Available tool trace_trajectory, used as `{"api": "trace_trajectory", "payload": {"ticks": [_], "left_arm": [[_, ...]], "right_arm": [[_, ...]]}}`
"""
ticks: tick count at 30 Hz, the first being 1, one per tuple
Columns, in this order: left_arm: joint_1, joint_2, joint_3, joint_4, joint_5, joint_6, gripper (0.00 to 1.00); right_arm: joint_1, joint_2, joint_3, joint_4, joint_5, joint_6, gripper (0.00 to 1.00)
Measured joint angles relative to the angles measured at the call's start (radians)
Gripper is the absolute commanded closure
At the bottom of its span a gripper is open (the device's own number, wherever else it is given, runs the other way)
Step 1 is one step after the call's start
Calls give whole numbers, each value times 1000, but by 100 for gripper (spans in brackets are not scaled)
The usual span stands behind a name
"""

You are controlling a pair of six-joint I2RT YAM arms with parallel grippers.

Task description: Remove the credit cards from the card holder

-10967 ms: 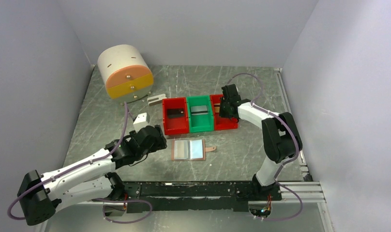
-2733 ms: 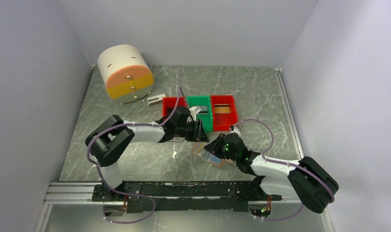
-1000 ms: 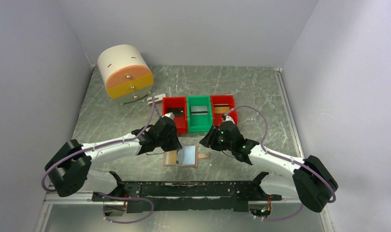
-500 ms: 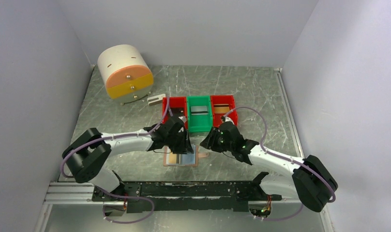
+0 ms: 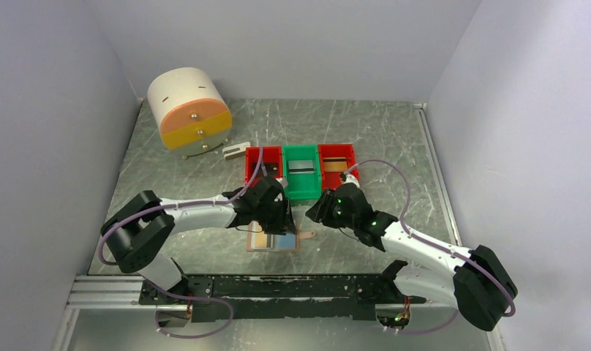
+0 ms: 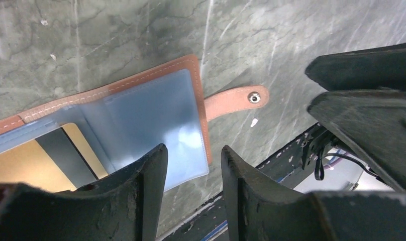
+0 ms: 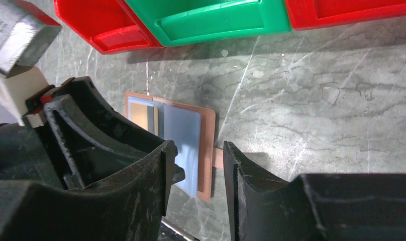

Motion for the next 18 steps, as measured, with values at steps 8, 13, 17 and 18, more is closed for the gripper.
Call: {"api": "trace_trajectory", "payload": {"ticks": [8,13,17,18], "left_arm": [[-1,-143,-13,-19,-109,-5,46],[-1,-275,-21,-74,-248,-22,42],[-1,-347,-34,-142,-371,-56,34],[0,-370,-46,-151,-394,-65,33]], "right_arm": [[0,-17,3,2,-5,7,51],[0,-36,11,13,-16,6,43],[0,-48,15,46,-40,5,42],[0,-48,15,57,-51,5,43]]}}
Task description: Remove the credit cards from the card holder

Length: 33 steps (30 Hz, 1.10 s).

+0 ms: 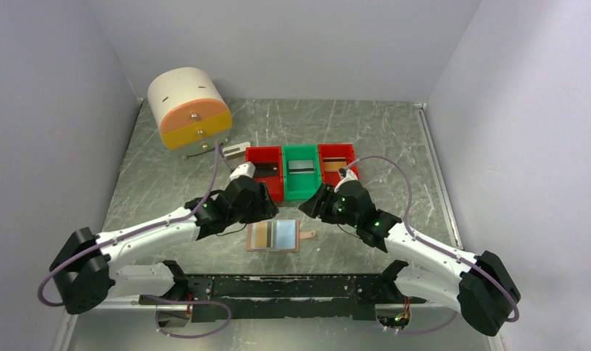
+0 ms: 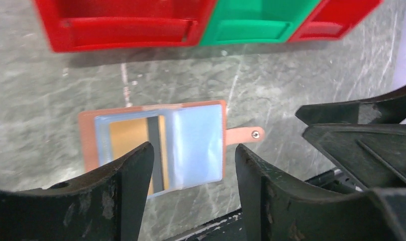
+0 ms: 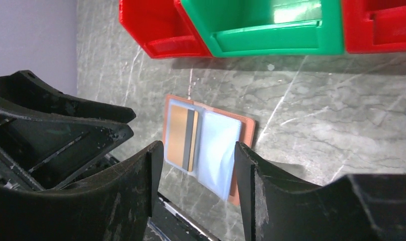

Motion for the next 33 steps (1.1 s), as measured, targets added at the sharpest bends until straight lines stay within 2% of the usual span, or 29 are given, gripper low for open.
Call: {"api": "trace_trajectory", "payload": {"ticks": [4,7,11,20,27,33], "left_arm": [[32,-100,-76,-24,-47,-35,37],[100,-135,-129,-27,-35,-57,44],[160,-153,-197,-25,7,-68,47],[171,-137,-225,16,127,-57,54],[171,-99,-226,54,209,-27,61],[171,-74,-238,70,258,-2,63]], "right_arm": [[2,28,0,43,-43,2,47],[29,83,0,77,-56,14,50],[106,169,3,117,-58,38,52],[243,385,35,225,-61,128,59],[256,472,39,290,-87,166,67],[256,518,39,345,-116,190,68]]}}
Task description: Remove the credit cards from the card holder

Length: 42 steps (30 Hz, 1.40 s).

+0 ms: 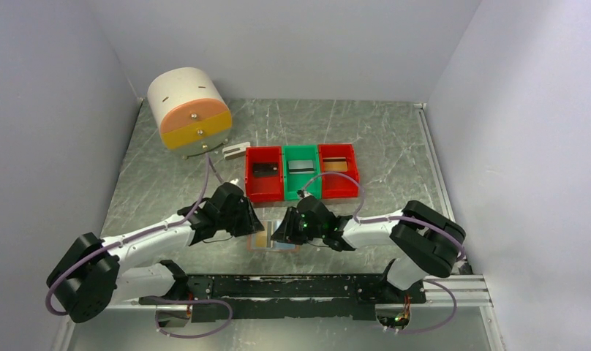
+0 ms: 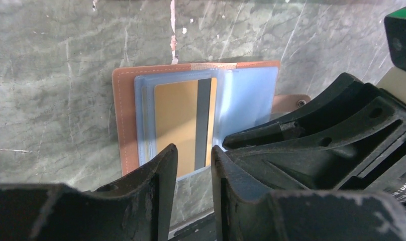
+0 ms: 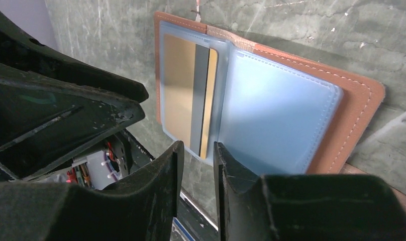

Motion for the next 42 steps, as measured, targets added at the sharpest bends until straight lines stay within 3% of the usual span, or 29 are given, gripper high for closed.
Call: {"api": "trace_trajectory", "payload": {"ticks": [18,24,31,42], "left_arm": [[0,121,-4,36,64,32,77],[0,127,-4,42,69,34,76],[-2,92,-5,7,35,31,64],[-2,145,24,19,36,34,72]], "right_arm": [[-43,85,11,75,-59,23,77],[-52,94,11,82,-71,35,78],[-75,105,10,100,-73,57,78],[-77,111,10,101,-80,57,80]]}}
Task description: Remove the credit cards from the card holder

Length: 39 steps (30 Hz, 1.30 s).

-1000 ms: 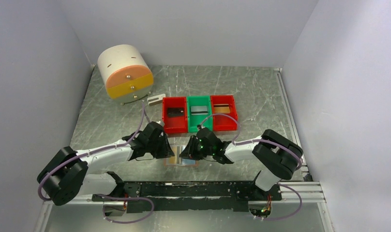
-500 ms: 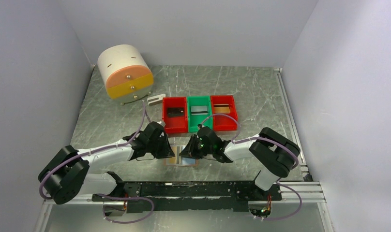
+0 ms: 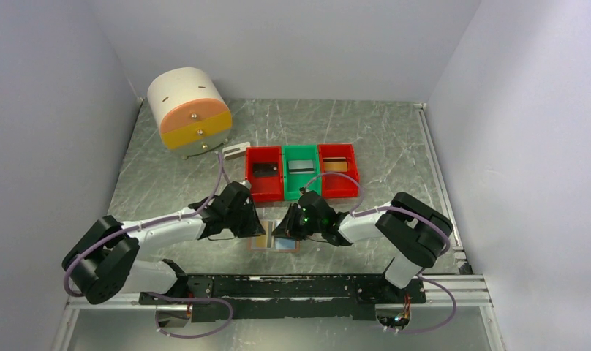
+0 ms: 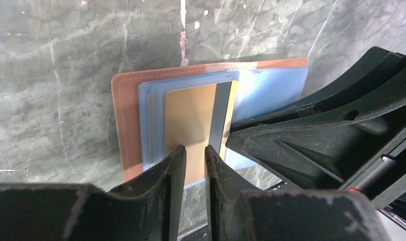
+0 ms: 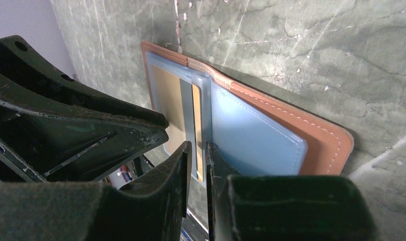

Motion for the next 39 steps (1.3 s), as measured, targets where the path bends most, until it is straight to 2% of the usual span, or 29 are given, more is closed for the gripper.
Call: {"api": "trace_trajectory", "payload": {"ticks": [5,11,14,18,25,32,39], "left_arm": [[0,11,6,3,5,0,73],[-1,-33,-14,-15,-15,-1,68],[-1,-48,-13,-42,-35,-1,71],[-5,-49,-3,-68,-61,-1,64],[-6,-34,-5,-57,-54,19,75],[-6,-45,-30,-18,-48,16,74],[-7,-72,-49,-41,-55,14,75]], "right_arm": [[-2,0,0,2,-6,0,79],[-3,24,0,38,-29,10,79],[-3,30,3,35,-26,11,79],[-3,17,7,4,-3,8,79],[-3,-54,25,-82,30,-47,77],[2,-36,55,-62,-3,-58,76],[8,-25,55,-101,27,-47,73]]}}
